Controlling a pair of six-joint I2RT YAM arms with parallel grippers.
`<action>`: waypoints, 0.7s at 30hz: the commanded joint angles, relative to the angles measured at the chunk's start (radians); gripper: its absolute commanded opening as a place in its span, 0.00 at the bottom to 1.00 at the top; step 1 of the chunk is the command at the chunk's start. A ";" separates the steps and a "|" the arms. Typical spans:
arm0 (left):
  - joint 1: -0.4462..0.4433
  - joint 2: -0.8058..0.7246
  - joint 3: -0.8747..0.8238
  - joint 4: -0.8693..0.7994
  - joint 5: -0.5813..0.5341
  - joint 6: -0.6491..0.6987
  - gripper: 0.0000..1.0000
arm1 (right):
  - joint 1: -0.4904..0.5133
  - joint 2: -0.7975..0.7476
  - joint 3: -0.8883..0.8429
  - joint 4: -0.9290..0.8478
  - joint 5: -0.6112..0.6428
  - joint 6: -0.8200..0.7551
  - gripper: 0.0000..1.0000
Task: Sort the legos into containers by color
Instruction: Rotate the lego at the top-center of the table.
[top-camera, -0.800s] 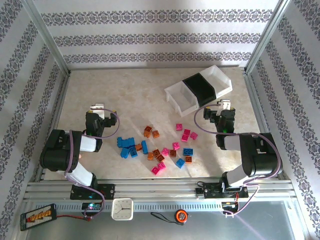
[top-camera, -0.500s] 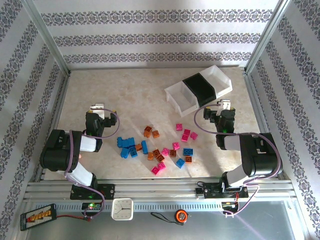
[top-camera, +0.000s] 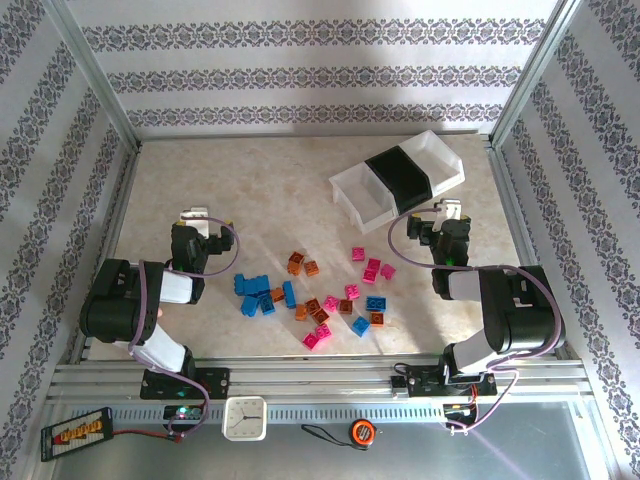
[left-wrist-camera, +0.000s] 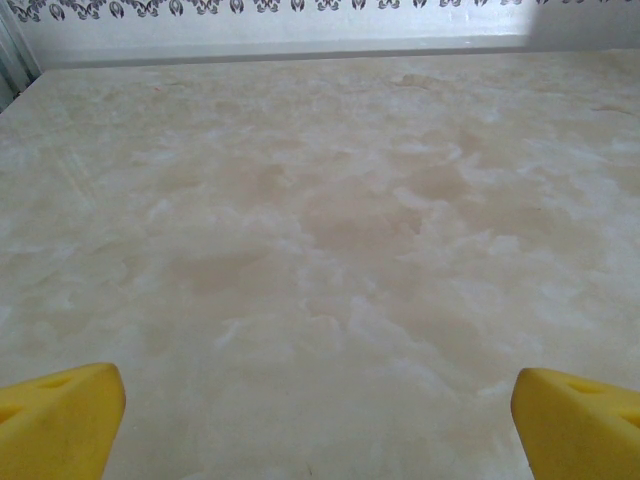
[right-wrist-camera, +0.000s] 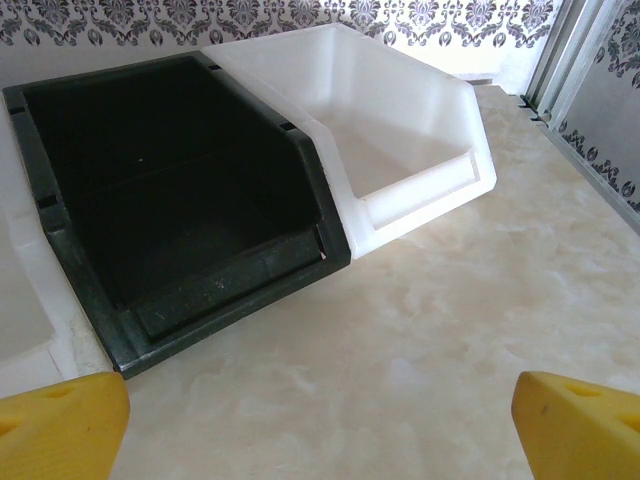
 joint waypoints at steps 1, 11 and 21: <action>0.009 0.002 0.021 -0.019 0.011 0.013 0.99 | -0.006 0.003 -0.009 0.041 -0.019 0.013 0.98; 0.009 0.002 0.016 -0.011 -0.019 0.000 0.99 | -0.007 0.005 -0.009 0.041 -0.020 0.014 0.98; 0.003 -0.107 -0.004 -0.061 -0.084 -0.010 0.99 | -0.010 -0.048 0.025 -0.062 -0.031 0.014 0.98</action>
